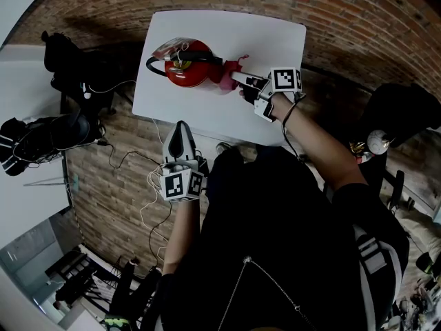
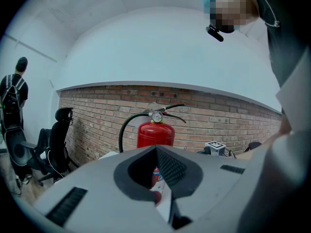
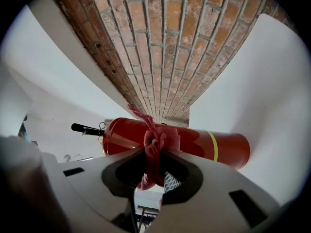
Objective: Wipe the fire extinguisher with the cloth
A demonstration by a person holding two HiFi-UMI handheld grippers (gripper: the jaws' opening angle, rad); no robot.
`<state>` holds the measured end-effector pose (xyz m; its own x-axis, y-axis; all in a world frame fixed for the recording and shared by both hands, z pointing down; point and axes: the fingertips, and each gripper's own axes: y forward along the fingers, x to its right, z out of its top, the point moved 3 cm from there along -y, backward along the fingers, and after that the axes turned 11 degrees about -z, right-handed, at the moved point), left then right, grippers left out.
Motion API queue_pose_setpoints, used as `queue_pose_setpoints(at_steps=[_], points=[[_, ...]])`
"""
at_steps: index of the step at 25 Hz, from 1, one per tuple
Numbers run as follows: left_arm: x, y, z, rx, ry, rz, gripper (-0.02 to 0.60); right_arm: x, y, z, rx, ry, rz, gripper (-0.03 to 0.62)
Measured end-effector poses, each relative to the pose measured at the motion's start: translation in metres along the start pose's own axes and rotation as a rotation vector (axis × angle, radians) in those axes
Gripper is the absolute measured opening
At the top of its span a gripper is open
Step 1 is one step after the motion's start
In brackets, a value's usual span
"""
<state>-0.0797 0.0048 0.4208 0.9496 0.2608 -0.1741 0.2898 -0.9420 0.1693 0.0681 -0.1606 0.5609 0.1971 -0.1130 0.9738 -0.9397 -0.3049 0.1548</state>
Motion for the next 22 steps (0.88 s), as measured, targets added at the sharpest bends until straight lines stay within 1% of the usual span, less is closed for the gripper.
queue_pose_setpoints(at_steps=[5, 9, 12, 15, 18, 22], points=[[0.0, -0.001, 0.0, 0.002, 0.005, -0.002, 0.008, -0.017, -0.003, 0.001, 0.007, 0.009, 0.03, 0.093], [0.0, -0.002, -0.001, 0.002, 0.003, -0.001, 0.008, -0.029, -0.006, 0.003, 0.021, -0.012, 0.052, 0.094], [0.0, -0.002, -0.001, 0.003, 0.004, -0.003, 0.008, -0.042, -0.009, 0.002, 0.03, 0.021, 0.075, 0.094], [0.001, -0.002, -0.001, 0.005, 0.004, -0.004, 0.008, -0.054, -0.011, 0.004, 0.04, 0.017, 0.103, 0.094], [0.003, -0.001, 0.0, 0.013, 0.0, -0.012, 0.008, -0.065, -0.014, 0.005, 0.052, 0.033, 0.144, 0.094], [0.003, -0.001, 0.001, 0.014, -0.004, -0.015, 0.008, -0.076, -0.015, 0.006, 0.059, 0.051, 0.178, 0.094]])
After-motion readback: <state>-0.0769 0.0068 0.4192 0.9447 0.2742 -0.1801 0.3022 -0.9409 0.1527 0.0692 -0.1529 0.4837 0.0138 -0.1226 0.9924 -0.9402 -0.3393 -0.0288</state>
